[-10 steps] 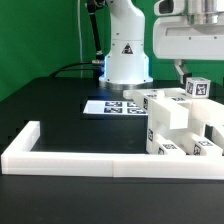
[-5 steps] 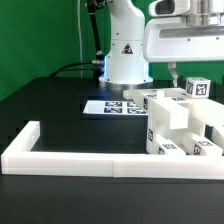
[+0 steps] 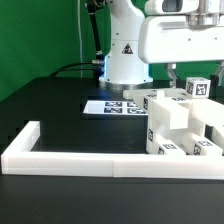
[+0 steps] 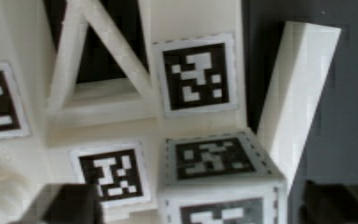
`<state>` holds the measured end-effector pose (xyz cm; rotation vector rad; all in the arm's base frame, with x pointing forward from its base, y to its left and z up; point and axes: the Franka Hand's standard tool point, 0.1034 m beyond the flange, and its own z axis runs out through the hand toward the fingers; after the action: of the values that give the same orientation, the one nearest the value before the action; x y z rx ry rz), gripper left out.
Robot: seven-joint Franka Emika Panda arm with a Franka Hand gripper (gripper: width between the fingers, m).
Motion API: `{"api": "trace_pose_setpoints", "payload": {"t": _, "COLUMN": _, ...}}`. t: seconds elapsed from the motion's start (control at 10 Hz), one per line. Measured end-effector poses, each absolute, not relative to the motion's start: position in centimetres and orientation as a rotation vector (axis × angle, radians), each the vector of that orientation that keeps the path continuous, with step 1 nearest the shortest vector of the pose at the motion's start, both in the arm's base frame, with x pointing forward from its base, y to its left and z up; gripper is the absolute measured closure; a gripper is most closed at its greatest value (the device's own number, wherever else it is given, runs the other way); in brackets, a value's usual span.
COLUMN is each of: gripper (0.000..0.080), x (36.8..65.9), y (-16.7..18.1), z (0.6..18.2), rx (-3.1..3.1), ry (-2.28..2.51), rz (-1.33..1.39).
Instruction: Assemble chair
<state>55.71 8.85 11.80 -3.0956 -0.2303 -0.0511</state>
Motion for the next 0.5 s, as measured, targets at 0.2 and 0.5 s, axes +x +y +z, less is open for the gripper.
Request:
{"api": "trace_pose_setpoints", "payload": {"t": 0.2, "gripper": 0.0512, "x": 55.71, "y": 8.85, "z": 11.81, "rx": -3.097, "ry": -0.213, "rz": -0.051}}
{"api": "trace_pose_setpoints", "payload": {"t": 0.5, "gripper": 0.0512, "x": 55.71, "y": 8.86, "z": 11.8, "rx": -3.101, "ry": -0.114, "rz": -0.049}}
